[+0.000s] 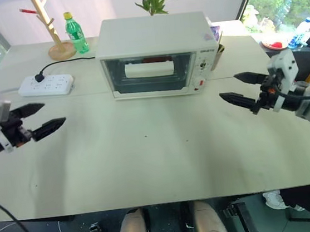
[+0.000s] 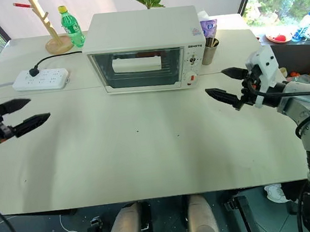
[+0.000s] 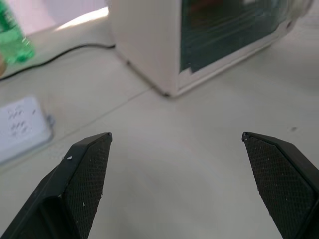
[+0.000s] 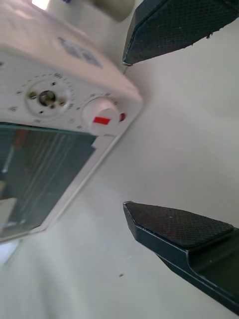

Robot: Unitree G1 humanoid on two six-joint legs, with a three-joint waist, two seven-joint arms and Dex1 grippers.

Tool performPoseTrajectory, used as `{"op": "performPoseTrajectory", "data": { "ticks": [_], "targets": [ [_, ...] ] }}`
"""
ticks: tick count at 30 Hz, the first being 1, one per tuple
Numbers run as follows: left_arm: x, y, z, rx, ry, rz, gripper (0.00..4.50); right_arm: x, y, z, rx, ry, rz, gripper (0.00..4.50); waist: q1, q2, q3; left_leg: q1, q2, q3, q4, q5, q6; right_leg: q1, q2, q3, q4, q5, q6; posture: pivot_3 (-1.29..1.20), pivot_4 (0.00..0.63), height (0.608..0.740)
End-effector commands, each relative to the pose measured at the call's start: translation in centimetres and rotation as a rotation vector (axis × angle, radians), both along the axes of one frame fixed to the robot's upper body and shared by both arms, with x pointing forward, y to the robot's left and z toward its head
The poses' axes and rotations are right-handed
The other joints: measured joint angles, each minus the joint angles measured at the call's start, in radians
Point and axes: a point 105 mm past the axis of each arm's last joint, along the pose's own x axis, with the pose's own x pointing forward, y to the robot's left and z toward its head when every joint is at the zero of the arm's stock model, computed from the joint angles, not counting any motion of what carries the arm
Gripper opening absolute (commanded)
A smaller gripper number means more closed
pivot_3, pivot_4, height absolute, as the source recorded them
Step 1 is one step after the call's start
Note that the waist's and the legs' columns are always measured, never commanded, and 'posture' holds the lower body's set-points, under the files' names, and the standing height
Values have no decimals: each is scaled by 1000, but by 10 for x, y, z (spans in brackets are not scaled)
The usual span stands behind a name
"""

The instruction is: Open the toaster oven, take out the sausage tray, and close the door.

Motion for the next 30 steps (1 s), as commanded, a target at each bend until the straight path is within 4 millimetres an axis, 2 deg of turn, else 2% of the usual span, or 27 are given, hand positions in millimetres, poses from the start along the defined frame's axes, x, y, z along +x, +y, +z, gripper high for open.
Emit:
{"op": "performPoseTrajectory", "data": {
  "ticks": [1, 4, 8, 13, 22, 26, 30],
  "targets": [
    [3, -25, 5, 39, -14, -119, 4426, 0, 28, 17, 37, -57, 92, 4500, -2, 0, 0, 0, 0, 0, 0, 0, 0, 0, 0, 0, 0, 0, 0, 0, 150, 722],
    [18, -43, 12, 27, -24, -207, 4426, 12, 48, 21, 36, -80, 153, 4500, -3, 0, 0, 0, 0, 0, 0, 0, 0, 0, 2, 0, 1, 0, 0, 0, 150, 722],
    [28, -61, 23, 27, -40, -306, 4426, 25, 67, 24, 35, -93, 190, 4500, -2, 0, 0, 0, 0, 0, 0, 0, 0, 0, 2, 0, 1, 0, 0, 0, 150, 722],
    [37, -76, 34, 22, -65, -369, 4426, 41, 86, 15, 9, -74, 187, 4500, -2, 0, 0, -1, 0, 0, 1, 0, 0, 0, 3, 0, 1, 0, 0, 0, 150, 722],
    [40, -80, 38, 54, -69, -397, 4426, 54, 117, 10, 15, -84, 227, 4500, -7, 0, 0, -1, 0, -1, 1, 1, 0, -1, 3, 0, 2, 0, 1, 0, 150, 722],
    [41, -82, 38, 52, -68, -400, 4426, 56, 130, 18, 27, -112, 258, 4500, -9, 0, 0, -1, 0, -1, 1, 1, 0, -1, 3, 0, 2, 0, 1, 0, 150, 722],
    [44, -82, 38, 46, -70, -396, 4426, 50, 139, 25, 39, -124, 306, 4500, -9, 0, 0, -1, 0, -1, 1, 1, 0, -1, 3, 0, 2, 0, 1, 0, 150, 722]
  ]
}}
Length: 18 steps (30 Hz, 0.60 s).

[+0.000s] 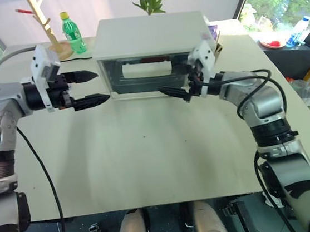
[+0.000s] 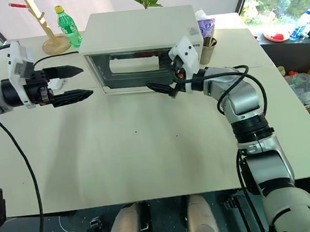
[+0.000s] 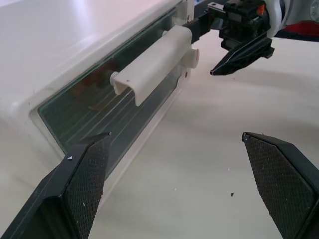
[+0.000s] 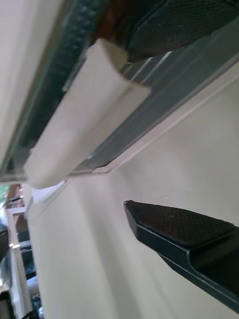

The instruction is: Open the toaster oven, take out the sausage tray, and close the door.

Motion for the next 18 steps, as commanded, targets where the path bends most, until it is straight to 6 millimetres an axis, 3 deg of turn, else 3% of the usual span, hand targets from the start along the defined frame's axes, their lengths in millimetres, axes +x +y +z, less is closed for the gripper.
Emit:
{"op": "performPoseTrajectory", "data": {
  "ticks": [1, 8, 18],
  "targets": [
    [1, -1, 15, -4, -63, -5, 4426, -10, 13, 24, 22, -77, 73, 4500, 0, 0, 0, 0, 0, 0, 0, 0, 0, 0, 0, 0, 0, 0, 0, 0, 150, 722],
    [19, -3, 28, -78, -87, 40, 4426, -38, 25, 19, 55, -46, 145, 4500, -12, 0, 0, 0, 0, -1, 0, 0, 0, 0, 1, 0, 1, 0, 0, 0, 150, 722],
    [35, -16, 36, -103, -85, 17, 4426, -53, 24, 4, 76, -10, 98, 4500, -18, 0, 0, 0, 0, 0, 0, 0, 0, -1, 1, 0, 2, 0, 0, 0, 150, 722]
  ]
}}
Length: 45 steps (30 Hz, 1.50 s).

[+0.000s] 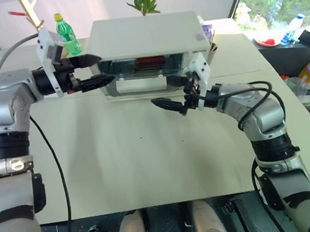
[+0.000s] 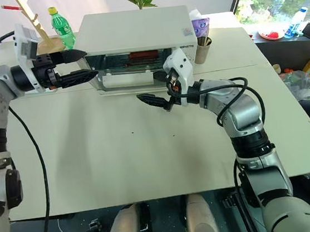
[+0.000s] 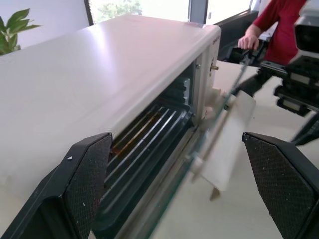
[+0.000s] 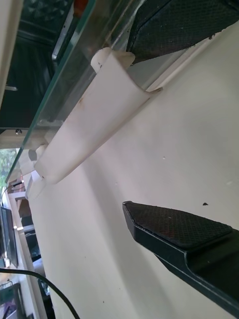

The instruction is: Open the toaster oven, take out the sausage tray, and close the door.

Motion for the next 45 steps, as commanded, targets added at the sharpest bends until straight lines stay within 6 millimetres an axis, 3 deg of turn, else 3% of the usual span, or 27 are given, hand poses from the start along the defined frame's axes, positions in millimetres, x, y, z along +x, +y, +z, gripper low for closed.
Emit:
{"op": "performPoseTrajectory", "data": {
  "ticks": [1, 7, 13, 16, 23, 38, 45],
  "targets": [
    [4, -4, 12, 12, -44, -10, 4426, -14, 9, 19, 48, -75, 43, 4500, 0, 0, 0, 0, 0, 0, 0, 0, 0, 0, 0, 0, 0, 0, 0, 0, 150, 722],
    [13, -6, 19, 13, -45, -14, 4426, -16, 6, 14, 59, -67, -1, 4500, 2, 0, 0, 0, 0, 0, 0, 0, 0, 0, 0, 0, 0, 0, 0, 0, 150, 722],
    [19, -3, 10, 70, -23, -28, 4426, -15, 4, 11, 62, -67, -26, 4500, 2, 0, 0, 0, 0, 0, 0, 0, 0, 0, 0, 0, 0, 0, 0, 0, 150, 722],
    [20, -2, 6, 79, -7, -43, 3596, -18, 4, 8, 61, -60, -30, 4500, 2, 0, 0, 0, 0, 0, 0, 0, 0, 0, 0, 0, 0, 0, 0, 0, 150, 722],
    [20, -9, -3, 125, -3, -93, 17, -20, 1, 3, 63, -43, -48, 4500, 2, 0, 0, 0, 0, 0, 1, 0, 0, 0, 0, 0, 0, 0, 0, 0, 150, 722],
    [27, -19, -44, 237, 29, -117, 17, -19, -10, -2, 37, -46, -98, 4500, 2, -1, 0, 0, 0, -1, 1, 0, 0, 1, 0, 0, 0, 0, 0, 0, 150, 722],
    [25, -21, -48, 224, 38, -126, 17, -35, -40, -9, -26, -18, -133, 4500, 7, -1, 0, 0, -1, -1, 1, 0, 0, 1, 0, 0, 0, 0, 0, 0, 150, 722]
  ]
}}
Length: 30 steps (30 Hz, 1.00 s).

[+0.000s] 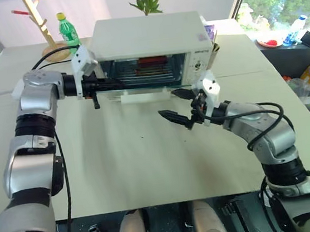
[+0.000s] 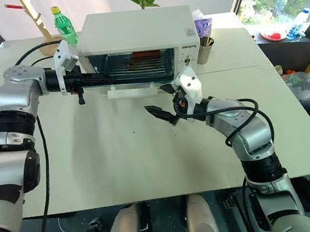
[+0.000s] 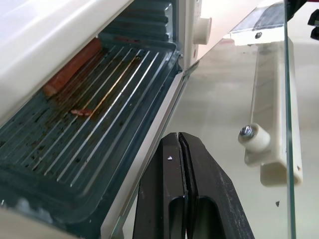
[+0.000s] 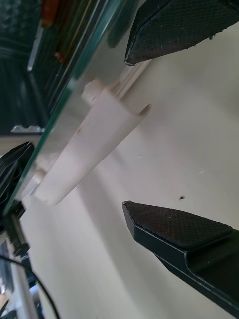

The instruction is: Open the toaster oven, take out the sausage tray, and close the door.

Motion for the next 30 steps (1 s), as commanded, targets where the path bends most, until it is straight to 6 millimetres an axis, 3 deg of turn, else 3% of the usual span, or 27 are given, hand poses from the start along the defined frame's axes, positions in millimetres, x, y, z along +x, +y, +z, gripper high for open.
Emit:
{"op": "performPoseTrajectory", "data": {
  "ticks": [1, 9, 15, 20, 27, 30],
  "targets": [
    [-3, 1, 3, -9, -20, -9, 17, -20, -22, 15, -5, -30, 0, 4500, 2, 0, 0, 0, 0, 0, 0, 0, 0, 0, 0, 0, 0, 0, 0, 0, 150, 722],
    [-13, 3, -13, -20, 24, -12, 17, -62, -66, 27, -43, 50, 14, 4500, -2, -1, 0, 1, 0, -1, 0, 0, 0, 1, 0, 0, 0, 0, 0, 0, 150, 722],
    [-26, 0, -43, 25, 59, -28, 17, -54, -92, 38, -69, 30, -96, 4500, -1, -1, -1, 1, 0, -1, 0, 0, 0, 2, 0, 0, -1, 0, 0, 0, 150, 722],
    [-30, 4, -71, 113, 49, -8, 17, -48, -91, 43, -48, 12, -113, 4500, 1, -1, -1, 1, 0, -1, 0, 0, 0, 2, 0, 0, -1, 0, 0, 0, 150, 722],
    [-28, 7, -86, 143, 32, 56, 17, -36, -82, 48, -36, -21, -102, 4500, 5, -1, -1, 1, 0, -1, 0, 0, 0, 2, -1, 0, -1, 0, 0, 0, 150, 722],
    [-31, 8, -78, 81, 55, 78, 849, -28, -73, 52, -36, -49, -85, 4500, 4, -1, -1, 1, 0, -1, 0, 0, 0, 2, -1, 0, -1, 0, 0, 0, 150, 722]
  ]
}}
